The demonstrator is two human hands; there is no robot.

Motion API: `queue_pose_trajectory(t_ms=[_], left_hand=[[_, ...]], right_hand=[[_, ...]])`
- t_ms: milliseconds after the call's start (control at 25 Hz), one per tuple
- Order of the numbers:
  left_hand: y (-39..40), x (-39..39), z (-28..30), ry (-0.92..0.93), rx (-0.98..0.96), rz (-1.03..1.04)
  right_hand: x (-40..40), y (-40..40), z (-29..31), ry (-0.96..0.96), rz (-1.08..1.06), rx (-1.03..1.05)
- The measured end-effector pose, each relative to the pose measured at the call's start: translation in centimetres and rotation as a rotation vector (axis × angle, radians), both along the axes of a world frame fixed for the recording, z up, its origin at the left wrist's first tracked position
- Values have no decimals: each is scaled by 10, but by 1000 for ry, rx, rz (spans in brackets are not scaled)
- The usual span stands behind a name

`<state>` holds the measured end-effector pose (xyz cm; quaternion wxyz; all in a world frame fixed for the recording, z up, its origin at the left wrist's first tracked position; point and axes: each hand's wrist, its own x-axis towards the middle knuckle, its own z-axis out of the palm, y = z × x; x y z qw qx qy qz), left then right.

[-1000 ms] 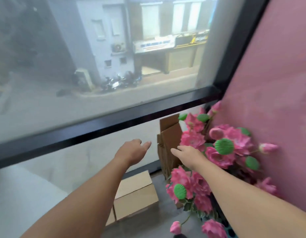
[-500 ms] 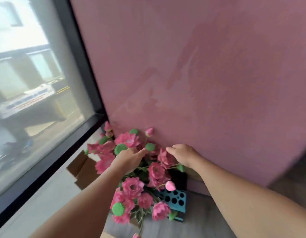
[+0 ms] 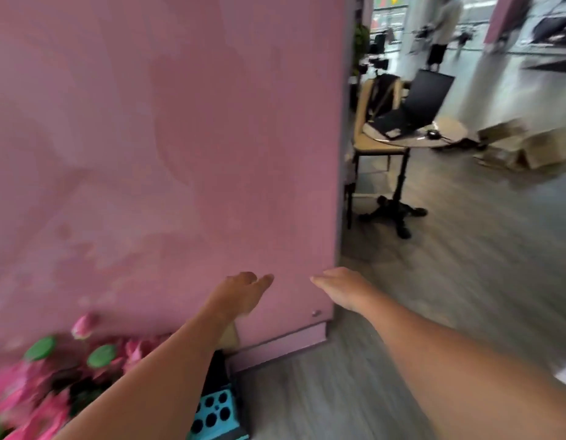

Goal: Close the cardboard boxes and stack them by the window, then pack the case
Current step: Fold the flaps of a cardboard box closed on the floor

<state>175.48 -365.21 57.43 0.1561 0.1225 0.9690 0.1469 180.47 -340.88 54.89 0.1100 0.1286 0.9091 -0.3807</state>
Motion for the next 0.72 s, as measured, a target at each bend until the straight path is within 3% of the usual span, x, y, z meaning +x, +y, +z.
queue_pose_trajectory(t_ms=[440, 720], left_hand=[[281, -108, -19, -123, 171, -420], [447, -182, -14, -176, 164, -726]], right_hand=[[3, 228, -10, -115, -544, 4], [-20, 322, 9, -43, -872, -22]])
